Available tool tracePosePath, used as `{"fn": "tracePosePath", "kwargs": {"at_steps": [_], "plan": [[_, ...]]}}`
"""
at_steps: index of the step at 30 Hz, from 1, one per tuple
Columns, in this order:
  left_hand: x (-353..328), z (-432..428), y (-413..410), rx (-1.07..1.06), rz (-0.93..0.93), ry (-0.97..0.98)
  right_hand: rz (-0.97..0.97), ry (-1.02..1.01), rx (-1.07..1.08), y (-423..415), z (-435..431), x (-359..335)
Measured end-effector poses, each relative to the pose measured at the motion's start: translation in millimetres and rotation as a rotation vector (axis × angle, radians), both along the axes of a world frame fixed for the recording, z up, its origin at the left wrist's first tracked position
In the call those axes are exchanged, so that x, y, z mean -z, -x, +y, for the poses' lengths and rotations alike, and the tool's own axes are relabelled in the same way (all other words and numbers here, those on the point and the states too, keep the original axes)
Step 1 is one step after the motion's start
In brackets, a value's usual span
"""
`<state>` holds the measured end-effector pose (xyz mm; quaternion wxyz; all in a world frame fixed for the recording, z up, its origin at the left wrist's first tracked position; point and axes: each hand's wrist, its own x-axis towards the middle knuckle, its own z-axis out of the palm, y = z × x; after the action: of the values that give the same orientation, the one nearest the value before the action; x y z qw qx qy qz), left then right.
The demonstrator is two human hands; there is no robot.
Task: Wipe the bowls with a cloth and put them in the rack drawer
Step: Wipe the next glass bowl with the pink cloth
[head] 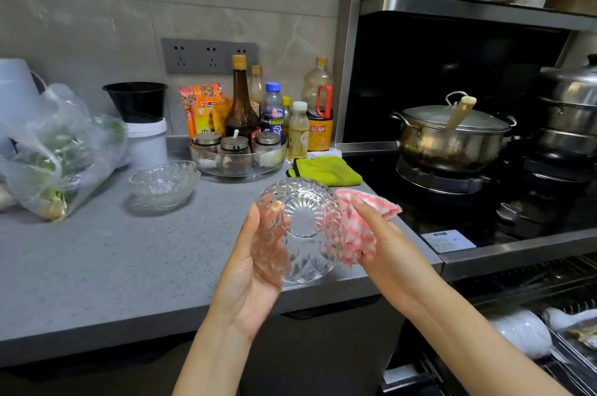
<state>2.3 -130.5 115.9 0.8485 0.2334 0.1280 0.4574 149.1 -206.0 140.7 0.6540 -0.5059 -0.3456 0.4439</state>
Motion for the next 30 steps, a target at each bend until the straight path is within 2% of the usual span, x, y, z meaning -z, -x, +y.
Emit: {"fn": "tracePosePath", "kwargs": {"at_steps": [3, 5, 7, 9, 10, 11, 14, 18, 20, 23, 27, 30], "plan": [[-6, -4, -1, -0.043, 0.045, -0.005, -0.238, -0.11, 0.158, 4, 0, -3], [-5, -6, -4, -0.052, 0.053, -0.034, -0.476, -0.305, 0.182, 13, -3, -8], [-6, -10, -9, -0.058, 0.098, -0.07, -0.869, -0.451, 0.108, 21, 0, -3], [-5, -11, -11, -0.056, 0.122, -0.113, -1.346, -0.463, 0.13, 19, 4, 8], [-6, -13, -11, -0.06, 0.125, -0.121, -1.476, -0.462, 0.165, 15, 7, 12], [-7, -13, -11, -0.074, 0.112, -0.108, -1.5, -0.45, 0.175, 13, 7, 13], [-8, -9, -9, -0.144, 0.034, -0.044, -1.408, -0.444, 0.146, 15, -2, 14], [-7, -11, -14, -0.121, 0.123, -0.094, -1.58, -0.526, 0.186, 27, -7, 22], [-8, -16, -18, -0.085, 0.095, -0.094, -1.615, -0.524, 0.23, 23, -2, 13], [-9, -14, -21, -0.081, 0.036, -0.103, -1.519, -0.484, 0.256, 9, 0, 2], [-9, -5, -23, -0.125, 0.071, -0.094, -1.508, -0.471, 0.207, 7, -12, 14], [-8, -9, -32, -0.058, 0.134, -0.089, -1.576, -0.494, 0.215, 10, -10, 22]]}}
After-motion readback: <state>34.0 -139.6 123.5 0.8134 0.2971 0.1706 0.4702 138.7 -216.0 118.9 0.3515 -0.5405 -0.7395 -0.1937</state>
